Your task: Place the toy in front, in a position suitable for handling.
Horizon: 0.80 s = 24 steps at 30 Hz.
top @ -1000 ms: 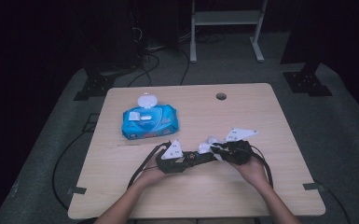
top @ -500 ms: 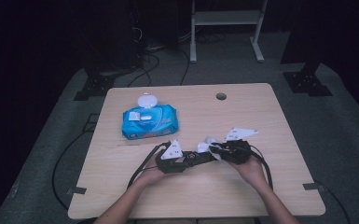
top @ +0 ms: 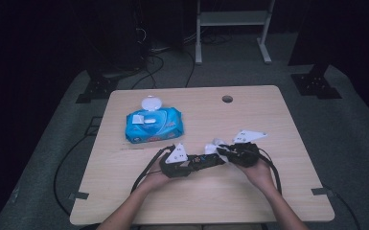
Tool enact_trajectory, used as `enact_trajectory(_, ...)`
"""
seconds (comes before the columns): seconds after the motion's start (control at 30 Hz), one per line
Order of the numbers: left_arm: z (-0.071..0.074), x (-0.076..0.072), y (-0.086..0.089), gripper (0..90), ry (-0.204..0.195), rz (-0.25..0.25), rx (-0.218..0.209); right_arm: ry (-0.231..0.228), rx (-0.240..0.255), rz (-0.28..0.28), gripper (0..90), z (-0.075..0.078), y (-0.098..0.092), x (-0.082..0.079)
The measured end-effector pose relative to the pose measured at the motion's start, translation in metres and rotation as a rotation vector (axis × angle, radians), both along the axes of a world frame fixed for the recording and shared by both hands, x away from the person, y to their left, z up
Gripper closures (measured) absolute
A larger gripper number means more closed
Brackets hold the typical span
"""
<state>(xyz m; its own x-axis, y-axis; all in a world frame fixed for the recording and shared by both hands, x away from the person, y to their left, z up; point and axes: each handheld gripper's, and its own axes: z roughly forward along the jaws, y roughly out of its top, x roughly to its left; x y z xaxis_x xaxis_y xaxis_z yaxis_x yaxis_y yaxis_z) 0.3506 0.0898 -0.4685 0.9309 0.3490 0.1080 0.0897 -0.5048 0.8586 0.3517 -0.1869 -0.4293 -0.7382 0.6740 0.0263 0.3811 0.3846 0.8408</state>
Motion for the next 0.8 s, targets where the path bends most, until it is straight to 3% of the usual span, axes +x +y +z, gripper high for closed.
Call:
enact_trajectory(0.1, 0.0, 0.0, 0.0, 64.1, -0.001, -0.002, 0.002, 0.024, 0.024, -0.03, 79.5, -0.001, -0.013, 0.0)
enact_trajectory(0.2, 0.0, 0.0, 0.0, 64.1, 0.0, 0.001, -0.002, 0.037, 0.051, -0.011, 79.6, -0.001, -0.008, -0.003)
enact_trajectory(0.6, 0.0, 0.0, -0.001, 63.8, -0.002, 0.0, -0.001, 0.09, 0.102, 0.196, 79.7, -0.004, 0.065, -0.01)
enact_trajectory(0.67, 0.0, 0.0, -0.001, 63.9, 0.001, 0.0, -0.003, 0.078, 0.087, 0.2, 79.7, -0.003, 0.066, -0.011)
enact_trajectory(0.8, 0.0, 0.0, -0.001, 64.0, -0.001, 0.005, -0.005, 0.071, 0.071, 0.156, 79.6, -0.002, 0.047, -0.009)
